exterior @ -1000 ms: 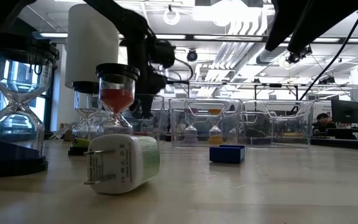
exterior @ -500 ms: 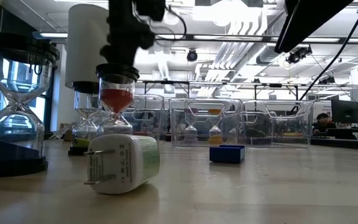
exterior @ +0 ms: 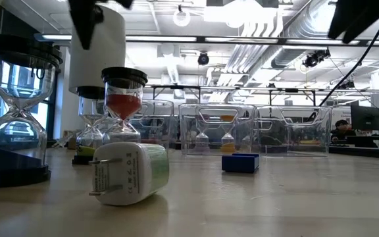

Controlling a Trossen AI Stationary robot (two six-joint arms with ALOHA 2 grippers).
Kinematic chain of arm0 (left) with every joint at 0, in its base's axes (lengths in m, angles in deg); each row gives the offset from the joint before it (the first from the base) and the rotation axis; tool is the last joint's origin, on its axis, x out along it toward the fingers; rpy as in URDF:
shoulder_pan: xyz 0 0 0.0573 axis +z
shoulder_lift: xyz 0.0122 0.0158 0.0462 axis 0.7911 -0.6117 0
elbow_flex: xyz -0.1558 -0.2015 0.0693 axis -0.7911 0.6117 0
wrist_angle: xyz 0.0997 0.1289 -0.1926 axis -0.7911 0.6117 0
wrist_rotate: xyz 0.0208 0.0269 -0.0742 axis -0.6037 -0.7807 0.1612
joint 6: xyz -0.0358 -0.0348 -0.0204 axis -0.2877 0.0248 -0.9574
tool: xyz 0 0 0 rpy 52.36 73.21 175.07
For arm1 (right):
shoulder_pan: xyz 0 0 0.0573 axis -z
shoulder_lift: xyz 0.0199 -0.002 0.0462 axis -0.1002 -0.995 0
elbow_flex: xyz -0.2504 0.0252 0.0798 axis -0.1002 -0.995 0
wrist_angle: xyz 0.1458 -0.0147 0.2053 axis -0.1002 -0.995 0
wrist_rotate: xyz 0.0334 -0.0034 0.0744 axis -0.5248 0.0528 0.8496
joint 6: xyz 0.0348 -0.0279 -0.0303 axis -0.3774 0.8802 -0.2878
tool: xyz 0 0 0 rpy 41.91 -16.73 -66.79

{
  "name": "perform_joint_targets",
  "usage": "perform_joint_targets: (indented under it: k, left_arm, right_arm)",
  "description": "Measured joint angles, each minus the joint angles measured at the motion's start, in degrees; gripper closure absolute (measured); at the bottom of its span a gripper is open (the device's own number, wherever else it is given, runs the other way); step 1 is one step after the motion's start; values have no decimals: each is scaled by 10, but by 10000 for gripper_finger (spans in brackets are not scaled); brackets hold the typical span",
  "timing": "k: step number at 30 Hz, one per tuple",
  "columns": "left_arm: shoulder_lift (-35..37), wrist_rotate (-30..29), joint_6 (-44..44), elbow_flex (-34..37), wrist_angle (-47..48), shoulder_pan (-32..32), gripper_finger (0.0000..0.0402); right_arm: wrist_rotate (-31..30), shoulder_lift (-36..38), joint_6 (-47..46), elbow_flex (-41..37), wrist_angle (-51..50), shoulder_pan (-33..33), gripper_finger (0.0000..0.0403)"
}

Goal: Pick & Place Office items
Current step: Put the light blue digital clock into the right transparent bin

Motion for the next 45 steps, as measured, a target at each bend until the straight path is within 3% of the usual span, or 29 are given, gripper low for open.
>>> perform_joint_targets:
  k: [5,11,20,28,35,45]
  left_arm:
    - [30,-5,-4,30,-39,-96,131]
    - [71,-10,-3,100,-111,-147,131]
    - [149,-11,-5,234,-202,-145,131]
    - [223,-14,21,294,-286,-146,131]
    - [257,-14,50,337,-336,-130,131]
    - [258,-14,76,344,-356,-115,131]
  right_arm:
    - [60,9,-51,0,-7,-29,8]
    - [165,11,-101,0,-8,-42,8]
    - [209,12,-122,0,-8,-53,8]
    - [230,18,-138,0,37,-66,8]
    - [244,18,-214,0,24,-68,8]
    - [270,16,-88,0,84,-68,8]
